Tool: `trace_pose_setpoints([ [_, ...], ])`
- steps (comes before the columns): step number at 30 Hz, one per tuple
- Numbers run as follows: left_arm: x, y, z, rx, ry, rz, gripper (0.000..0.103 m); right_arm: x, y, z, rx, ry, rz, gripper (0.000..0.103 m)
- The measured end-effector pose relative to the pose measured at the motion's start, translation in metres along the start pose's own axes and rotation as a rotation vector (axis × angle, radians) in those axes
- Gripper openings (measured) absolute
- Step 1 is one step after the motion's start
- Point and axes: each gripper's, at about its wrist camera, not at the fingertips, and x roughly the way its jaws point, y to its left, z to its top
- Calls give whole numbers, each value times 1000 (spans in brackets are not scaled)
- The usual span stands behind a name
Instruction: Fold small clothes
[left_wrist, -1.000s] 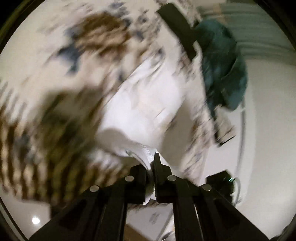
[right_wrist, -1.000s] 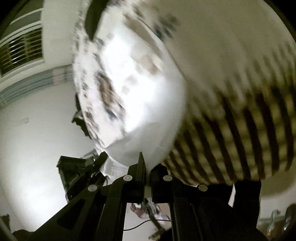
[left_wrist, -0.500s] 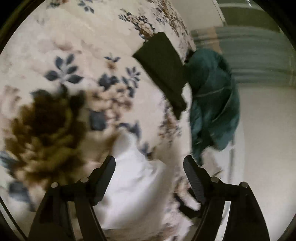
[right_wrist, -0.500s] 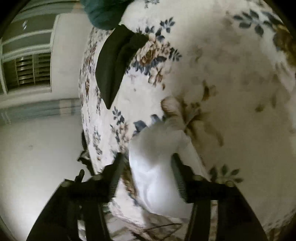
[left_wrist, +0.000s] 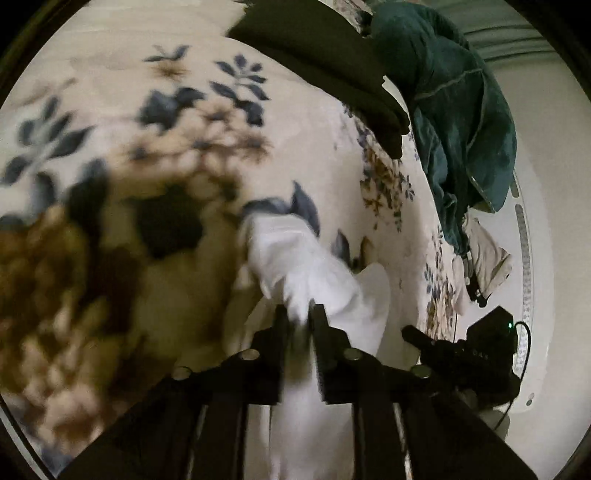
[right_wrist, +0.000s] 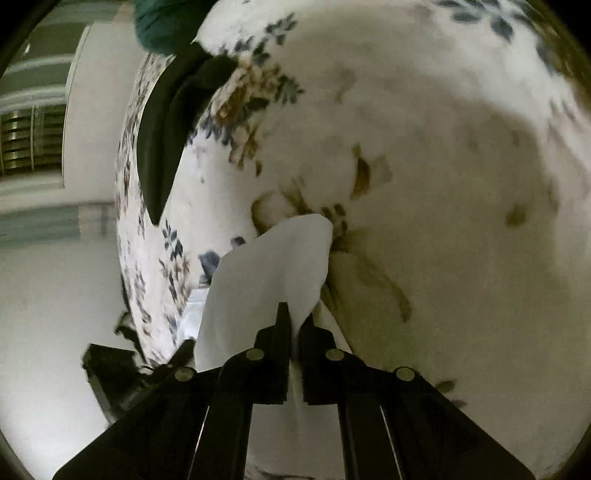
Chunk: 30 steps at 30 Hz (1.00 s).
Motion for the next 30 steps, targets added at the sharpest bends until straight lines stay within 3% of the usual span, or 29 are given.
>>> trace_pose_setpoints([
  [1, -14, 4, -14, 1, 4, 26, 43, -4, 0, -8, -24, 18, -31, 22],
  [2, -24, 7, -25, 5, 0, 31, 60, -8, -2, -14, -39, 27, -44, 39],
  [3, -31, 9, -39, 8, -2, 42, 61, -15, -6, -28, -58, 36, -54, 47],
  [8, -17, 13, -97, 13, 94, 59, 58, -14, -31, -69, -45, 131, -60, 48],
  [9, -11, 12, -103, 11, 101, 53, 52, -9, -36, -73, -26, 146, -57, 48],
  [10, -5, 8, -108, 26, 94, 62, 39, -4, -41, -78, 3, 163, -35, 48],
  [11, -4, 3, -110, 46, 80, 97, 17, 0, -42, -80, 13, 166, -9, 42],
  [12, -4, -1, -111, 59, 63, 106, 14, 2, -43, -81, 14, 162, 7, 9],
  [13, -9, -4, -110, 60, 43, 115, 12, 3, -40, -82, 6, 159, -4, 4],
  [18, -23, -16, -104, 185, 70, 133, 10, -8, -32, -77, -30, 121, -82, 4],
  [21, -33, -8, -98, 264, 90, 192, 10, -11, -26, -77, -67, 123, -127, 4],
  [23, -48, 16, -84, 198, 72, 241, 9, -11, -21, -76, -115, 121, -159, 4],
  [25, -58, 40, -76, 35, 83, 178, 11, -13, -19, -76, -124, 157, -136, 4],
  [26, -60, 47, -76, -37, 89, 130, 20, -15, -20, -76, -119, 163, -130, 9],
  [27, -60, 53, -79, -116, 90, 61, 48, -17, -21, -76, -109, 167, -128, 25],
  [28, -57, 57, -86, -209, 84, -32, 67, -20, -25, -77, -88, 168, -121, 38],
  [29, -53, 58, -92, -260, 78, -85, 77, -24, -29, -77, -58, 162, -108, 63],
  [30, -44, 58, -98, -321, 78, -155, 77, -27, -37, -79, -8, 153, -77, 68],
])
